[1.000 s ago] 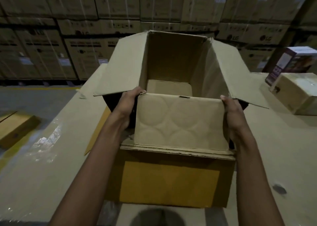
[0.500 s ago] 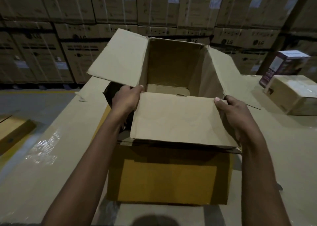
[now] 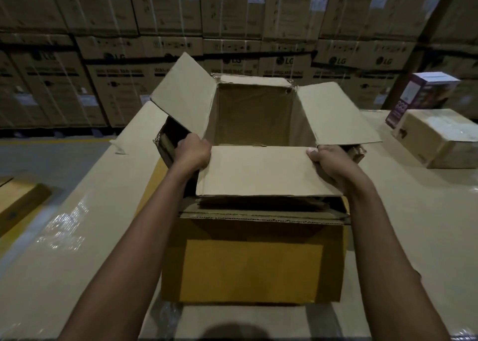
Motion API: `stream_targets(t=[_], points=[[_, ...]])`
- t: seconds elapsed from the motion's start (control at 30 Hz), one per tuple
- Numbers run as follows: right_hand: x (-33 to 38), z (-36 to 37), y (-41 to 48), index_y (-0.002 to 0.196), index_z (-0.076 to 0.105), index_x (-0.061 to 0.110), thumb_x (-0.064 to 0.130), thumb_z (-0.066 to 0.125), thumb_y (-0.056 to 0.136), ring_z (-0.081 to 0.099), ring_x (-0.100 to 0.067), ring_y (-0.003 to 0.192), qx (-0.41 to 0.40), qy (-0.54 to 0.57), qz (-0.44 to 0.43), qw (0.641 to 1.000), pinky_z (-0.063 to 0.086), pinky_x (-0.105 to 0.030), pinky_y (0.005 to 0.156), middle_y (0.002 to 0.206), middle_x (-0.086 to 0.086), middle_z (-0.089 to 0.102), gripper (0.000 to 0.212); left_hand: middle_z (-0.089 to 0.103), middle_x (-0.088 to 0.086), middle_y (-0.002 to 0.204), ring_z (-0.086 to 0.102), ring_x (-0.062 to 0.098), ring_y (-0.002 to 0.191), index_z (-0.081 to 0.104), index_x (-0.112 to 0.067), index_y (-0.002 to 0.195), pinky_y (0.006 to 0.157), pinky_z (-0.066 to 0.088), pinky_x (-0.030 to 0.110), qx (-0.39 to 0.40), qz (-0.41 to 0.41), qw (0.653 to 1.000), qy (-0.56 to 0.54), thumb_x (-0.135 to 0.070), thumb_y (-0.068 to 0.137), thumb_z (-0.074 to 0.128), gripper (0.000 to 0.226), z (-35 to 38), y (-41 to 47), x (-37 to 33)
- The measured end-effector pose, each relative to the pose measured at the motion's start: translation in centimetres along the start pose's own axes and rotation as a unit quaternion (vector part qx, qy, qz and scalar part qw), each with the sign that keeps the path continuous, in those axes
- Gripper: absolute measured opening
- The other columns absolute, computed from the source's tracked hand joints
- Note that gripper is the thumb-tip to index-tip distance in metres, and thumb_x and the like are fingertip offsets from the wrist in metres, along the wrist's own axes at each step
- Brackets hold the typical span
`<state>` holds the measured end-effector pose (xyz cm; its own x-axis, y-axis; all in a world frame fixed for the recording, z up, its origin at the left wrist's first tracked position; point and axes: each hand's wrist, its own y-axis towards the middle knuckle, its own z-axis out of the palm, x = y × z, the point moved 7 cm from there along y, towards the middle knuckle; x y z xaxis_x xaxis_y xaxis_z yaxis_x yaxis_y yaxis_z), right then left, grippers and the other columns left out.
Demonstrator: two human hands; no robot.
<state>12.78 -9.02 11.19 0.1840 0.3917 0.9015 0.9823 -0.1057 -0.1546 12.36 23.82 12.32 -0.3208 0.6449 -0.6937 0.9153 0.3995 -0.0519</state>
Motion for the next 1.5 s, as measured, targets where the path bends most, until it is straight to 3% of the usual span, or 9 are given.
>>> stream_targets(t=[0.27,0.4,0.5,0.63,0.73,0.83,0.97,1.17,1.5], points=[[-2.3,-1.6,-2.6,0.159,0.038,0.011,0.029,0.06,0.105,0.062,-0.022,0.124,0.01,0.037,0.008,0.999,0.051,-0.038,0.107,0.149,-0.008,0.056,0.061,0.063,0.018,0.128,0.06,0.036,0.111,0.061,0.001,0.129,0.079,0.042,0.035,0.019,-0.002,0.999,-0.037,-0.033,0.104,0.047,0.045,0.3,-1.5,-0.4],[-3.0,-0.1,-4.4,0.163,0.03,0.023,0.018,0.064,0.102,0.07,-0.022,0.101,0.04,0.154,0.016,0.987,0.062,-0.034,0.053,0.133,-0.003,0.064,0.07,0.072,0.011,0.11,0.067,0.033,0.102,0.071,-0.007,0.108,0.084,0.054,0.039,0.035,-0.003,0.992,-0.12,-0.057,0.095,0.056,0.054,1.0,-2.2,1.2],[-3.4,1.0,-5.1,0.156,0.038,0.042,0.021,0.061,0.104,0.067,-0.026,0.107,0.04,0.114,-0.015,0.993,0.063,-0.041,0.055,0.13,0.004,0.061,0.061,0.075,0.009,0.11,0.07,0.032,0.102,0.074,-0.011,0.109,0.097,0.056,0.046,0.054,-0.01,0.983,-0.174,-0.062,0.092,0.059,0.056,1.5,-2.9,2.3],[-3.7,-0.3,-6.1,0.158,0.038,0.037,0.022,0.064,0.103,0.067,-0.022,0.108,-0.005,0.129,-0.033,0.991,0.063,-0.034,0.058,0.139,0.003,0.06,0.063,0.072,0.007,0.105,0.064,0.023,0.091,0.071,-0.011,0.102,0.068,0.045,0.032,-0.005,0.016,0.998,-0.064,-0.054,0.097,0.063,0.044,-0.5,-5.0,1.8],[-5.0,-2.9,-7.6,0.153,0.05,0.029,0.029,0.068,0.1,0.066,-0.021,0.115,-0.107,0.101,-0.06,0.987,0.064,-0.043,0.083,0.136,0.002,0.064,0.056,0.062,0.014,0.128,0.059,0.034,0.115,0.06,-0.013,0.134,0.088,0.046,0.043,-0.16,0.052,0.985,0.049,-0.052,0.1,0.058,0.052,-2.7,-8.7,-0.3],[-6.9,-5.4,-9.8,0.139,0.065,0.028,0.029,0.068,0.1,0.067,-0.015,0.116,-0.192,0.14,-0.094,0.967,0.06,-0.034,0.088,0.128,0.004,0.07,0.039,0.059,0.008,0.133,0.054,0.026,0.123,0.056,-0.018,0.141,0.099,0.045,0.041,-0.236,0.18,0.954,-0.035,-0.044,0.102,0.055,0.047,-1.3,-12.9,-4.2],[-10.4,-8.7,-11.4,0.122,0.072,0.026,0.021,0.067,0.1,0.073,-0.02,0.106,-0.229,0.236,-0.054,0.943,0.063,-0.039,0.087,0.116,-0.002,0.076,0.023,0.066,0.003,0.122,0.053,0.018,0.118,0.066,-0.018,0.129,0.096,0.045,0.035,-0.132,0.371,0.911,-0.123,-0.033,0.099,0.057,0.035,6.7,-17.1,-9.5],[-16.6,-15.2,-12.9,0.111,0.074,0.025,0.017,0.066,0.101,0.072,-0.022,0.094,-0.29,0.281,-0.001,0.915,0.059,-0.041,0.083,0.104,-0.002,0.079,0.016,0.069,-0.001,0.116,0.056,0.02,0.116,0.071,-0.015,0.122,0.095,0.05,0.042,-0.002,0.447,0.87,-0.207,-0.023,0.099,0.061,0.026,17.5,-23.4,-15.2],[-24.1,-27.9,-12.3,0.117,0.075,0.019,0.018,0.064,0.102,0.07,-0.017,0.083,-0.279,0.283,0.026,0.917,0.059,-0.038,0.08,0.102,-0.003,0.08,0.019,0.07,-0.02,0.107,0.059,0.004,0.111,0.076,-0.027,0.113,0.089,0.045,0.015,0.145,0.361,0.883,-0.262,-0.015,0.096,0.066,0.022,34.3,-29.4,-24.6]])
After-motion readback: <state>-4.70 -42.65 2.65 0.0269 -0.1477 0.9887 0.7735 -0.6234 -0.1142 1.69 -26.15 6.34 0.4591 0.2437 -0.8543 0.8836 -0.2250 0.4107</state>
